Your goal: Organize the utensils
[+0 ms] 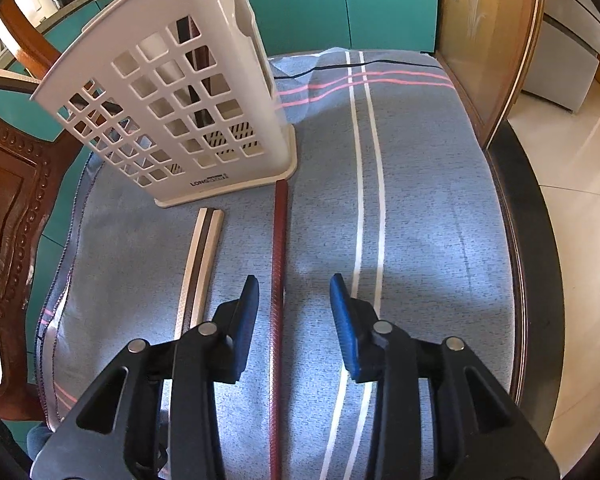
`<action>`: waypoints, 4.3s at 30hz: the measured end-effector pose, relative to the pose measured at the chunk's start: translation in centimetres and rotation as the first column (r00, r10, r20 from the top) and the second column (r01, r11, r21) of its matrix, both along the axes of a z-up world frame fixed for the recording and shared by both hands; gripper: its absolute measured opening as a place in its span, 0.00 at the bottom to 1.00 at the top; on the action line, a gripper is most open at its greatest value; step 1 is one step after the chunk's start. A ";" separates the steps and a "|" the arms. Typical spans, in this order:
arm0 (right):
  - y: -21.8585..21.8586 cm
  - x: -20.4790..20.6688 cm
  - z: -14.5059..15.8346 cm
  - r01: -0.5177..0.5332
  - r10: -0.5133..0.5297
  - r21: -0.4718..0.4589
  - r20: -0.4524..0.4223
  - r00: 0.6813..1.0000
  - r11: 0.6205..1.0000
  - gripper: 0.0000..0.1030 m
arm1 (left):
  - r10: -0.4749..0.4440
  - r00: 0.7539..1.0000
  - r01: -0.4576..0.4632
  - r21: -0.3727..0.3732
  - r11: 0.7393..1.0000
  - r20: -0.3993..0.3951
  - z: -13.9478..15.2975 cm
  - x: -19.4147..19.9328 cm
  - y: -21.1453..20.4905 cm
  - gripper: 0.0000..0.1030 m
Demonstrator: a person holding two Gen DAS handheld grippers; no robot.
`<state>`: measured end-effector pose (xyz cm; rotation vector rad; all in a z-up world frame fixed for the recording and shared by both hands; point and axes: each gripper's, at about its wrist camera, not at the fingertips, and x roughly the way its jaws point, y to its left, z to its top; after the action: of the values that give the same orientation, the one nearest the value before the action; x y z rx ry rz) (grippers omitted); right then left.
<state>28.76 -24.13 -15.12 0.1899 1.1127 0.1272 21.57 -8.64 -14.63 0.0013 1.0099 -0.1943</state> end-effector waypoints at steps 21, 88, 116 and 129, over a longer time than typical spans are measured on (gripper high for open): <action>1.7 -0.2 -0.4 -0.049 0.049 -0.048 -0.006 0.999 0.998 0.36 | 0.063 0.997 -0.061 0.042 0.997 -0.051 0.3 -1.5 2.2 0.11; -7.1 -2.4 27.6 -0.099 -0.164 0.334 0.674 0.720 0.937 0.07 | 0.157 0.722 -0.042 -0.184 0.982 0.673 32.0 4.4 4.5 0.06; -11.0 -3.0 21.6 0.108 -0.286 0.296 0.662 0.693 0.949 0.50 | 0.132 0.764 -0.071 -0.122 0.990 0.632 22.8 1.1 3.4 0.27; -12.7 1.8 6.2 0.281 -0.287 0.109 0.049 0.957 0.954 0.52 | -0.029 1.000 0.029 -0.063 0.998 0.008 2.7 1.8 -1.0 0.27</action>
<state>30.55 -36.81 -8.93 0.4318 1.0038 -0.0675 23.37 -9.60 -11.93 -0.0413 0.9968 -0.2527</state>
